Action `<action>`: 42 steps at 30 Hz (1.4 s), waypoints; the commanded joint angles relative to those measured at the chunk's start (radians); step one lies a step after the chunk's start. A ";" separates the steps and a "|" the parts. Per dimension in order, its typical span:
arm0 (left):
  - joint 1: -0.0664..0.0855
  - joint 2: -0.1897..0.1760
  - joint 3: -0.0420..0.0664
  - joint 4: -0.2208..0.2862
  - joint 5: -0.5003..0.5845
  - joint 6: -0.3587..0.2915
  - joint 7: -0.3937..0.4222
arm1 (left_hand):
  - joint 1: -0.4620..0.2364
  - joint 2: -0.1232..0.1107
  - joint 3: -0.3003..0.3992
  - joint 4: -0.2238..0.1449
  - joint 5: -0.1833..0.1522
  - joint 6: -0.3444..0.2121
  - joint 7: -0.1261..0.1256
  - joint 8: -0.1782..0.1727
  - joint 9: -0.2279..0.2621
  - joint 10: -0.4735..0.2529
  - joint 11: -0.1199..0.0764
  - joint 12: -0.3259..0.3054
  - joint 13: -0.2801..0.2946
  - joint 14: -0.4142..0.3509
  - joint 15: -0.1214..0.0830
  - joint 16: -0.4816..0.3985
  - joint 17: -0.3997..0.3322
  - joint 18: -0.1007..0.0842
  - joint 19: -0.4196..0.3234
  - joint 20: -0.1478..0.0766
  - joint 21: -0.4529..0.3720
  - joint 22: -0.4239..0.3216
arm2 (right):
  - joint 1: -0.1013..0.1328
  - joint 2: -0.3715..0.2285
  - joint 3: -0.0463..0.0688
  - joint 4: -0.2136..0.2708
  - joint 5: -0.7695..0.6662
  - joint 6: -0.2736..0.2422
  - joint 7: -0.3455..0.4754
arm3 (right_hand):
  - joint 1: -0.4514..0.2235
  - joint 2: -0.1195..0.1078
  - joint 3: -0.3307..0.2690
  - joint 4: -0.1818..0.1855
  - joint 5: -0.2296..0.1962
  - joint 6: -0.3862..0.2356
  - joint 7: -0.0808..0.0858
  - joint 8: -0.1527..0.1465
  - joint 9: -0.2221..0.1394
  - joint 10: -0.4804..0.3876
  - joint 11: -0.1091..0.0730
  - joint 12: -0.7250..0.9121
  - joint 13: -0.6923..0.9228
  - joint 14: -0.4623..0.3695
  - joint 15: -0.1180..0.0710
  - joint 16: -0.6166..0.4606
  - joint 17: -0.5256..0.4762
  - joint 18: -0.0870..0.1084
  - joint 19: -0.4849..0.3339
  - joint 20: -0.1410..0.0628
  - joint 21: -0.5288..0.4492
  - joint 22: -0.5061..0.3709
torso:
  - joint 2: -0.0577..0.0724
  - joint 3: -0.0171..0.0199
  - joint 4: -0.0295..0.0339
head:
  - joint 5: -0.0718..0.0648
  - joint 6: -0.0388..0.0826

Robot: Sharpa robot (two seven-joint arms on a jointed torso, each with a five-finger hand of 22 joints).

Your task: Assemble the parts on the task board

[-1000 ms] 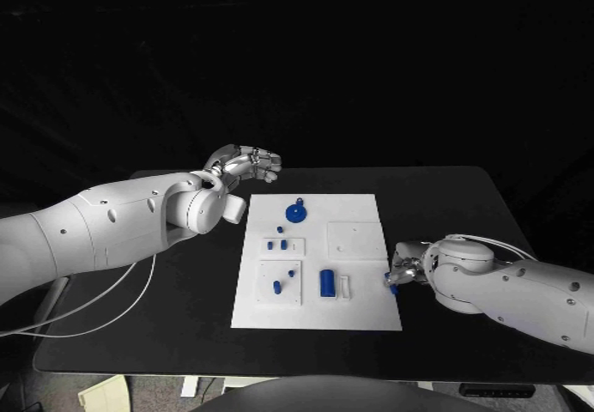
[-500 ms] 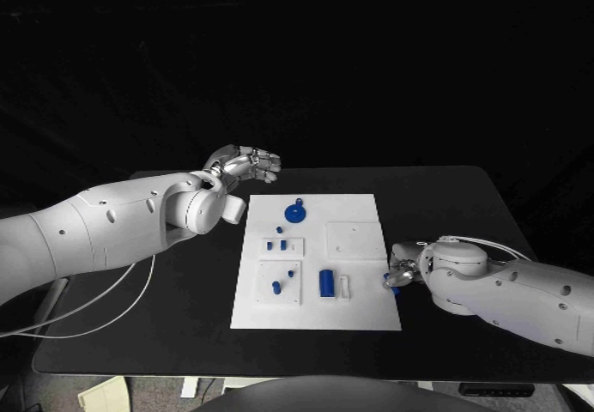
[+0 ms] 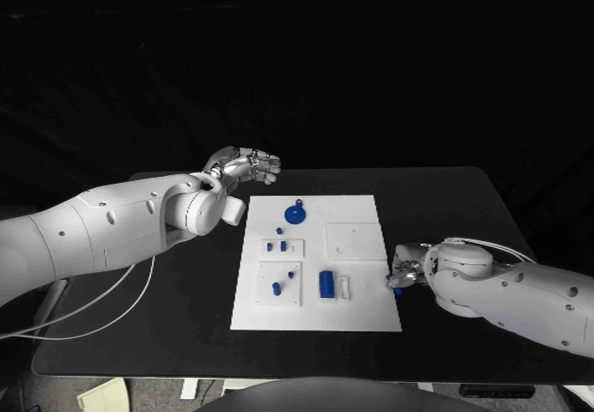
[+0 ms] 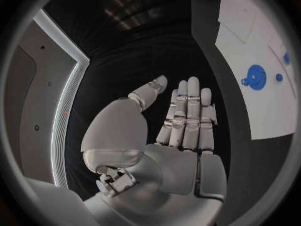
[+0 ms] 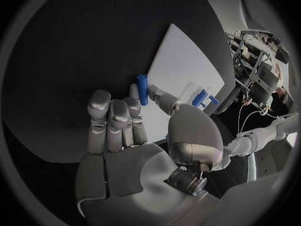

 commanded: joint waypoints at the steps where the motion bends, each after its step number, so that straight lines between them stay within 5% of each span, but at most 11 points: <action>1: 0.001 0.002 0.001 0.001 0.004 0.014 0.004 | -0.009 -0.002 0.001 0.008 -0.005 -0.006 -0.001 0.005 -0.001 -0.007 0.000 -0.002 -0.001 0.009 -0.001 -0.003 0.001 0.007 0.007 -0.001 -0.007 0.002 | -0.007 -0.020 -0.007 0.009 0.090 -0.005 -0.008 | 0.000 0.012 0.010 0.003 -0.004 0.011 -0.002 0.007 -0.013 0.010 -0.004 -0.005 0.000 0.006 -0.003 -0.003 -0.001 0.051 0.003 0.008 0.005 0.001 | 0.000 -0.0005 0.0000 | 0.000 0.001; 14: 0.001 0.000 0.001 0.002 0.004 0.014 0.005 | -0.009 -0.002 0.001 0.008 -0.005 -0.006 -0.001 0.005 -0.002 -0.007 0.000 -0.002 -0.001 0.009 -0.001 -0.004 0.003 0.007 0.007 -0.001 -0.008 0.002 | 0.070 -0.084 0.018 0.098 0.186 -0.043 -0.008 | -0.028 0.006 0.021 0.015 -0.004 0.024 -0.005 0.006 -0.020 0.024 -0.007 0.001 0.004 0.006 -0.005 -0.002 -0.001 0.051 0.006 0.010 0.010 0.003 | 0.000 -0.0021 -0.0001 | -0.002 0.007; 27: 0.001 0.002 0.001 0.004 0.004 0.015 0.004 | -0.008 -0.003 0.001 0.008 -0.005 -0.006 -0.001 0.005 -0.002 -0.007 0.000 -0.002 -0.001 0.009 -0.001 -0.006 0.004 0.008 0.007 -0.001 -0.008 0.002 | 0.066 -0.005 0.018 0.086 0.438 -0.033 0.001 | -0.056 -0.001 0.012 0.024 -0.004 0.028 -0.006 0.003 -0.026 0.026 -0.008 0.000 0.005 0.006 -0.008 -0.002 -0.002 0.051 0.007 0.009 0.011 0.002 | 0.000 -0.0015 0.0006 | -0.001 0.003; 42: 0.001 0.005 0.001 0.004 0.004 0.016 0.004 | -0.008 -0.003 0.001 0.008 -0.004 -0.006 -0.001 0.005 -0.002 -0.007 0.000 -0.002 -0.001 0.008 -0.001 -0.007 0.005 0.008 0.008 -0.001 -0.009 0.003 | 0.029 0.077 0.010 0.046 0.478 -0.026 0.007 | -0.080 0.000 -0.005 0.024 -0.004 0.028 -0.006 0.000 -0.031 0.022 -0.009 -0.004 0.005 0.005 -0.008 -0.003 -0.003 0.051 0.005 0.007 0.010 0.001 | 0.001 0.0005 0.0008 | 0.005 -0.003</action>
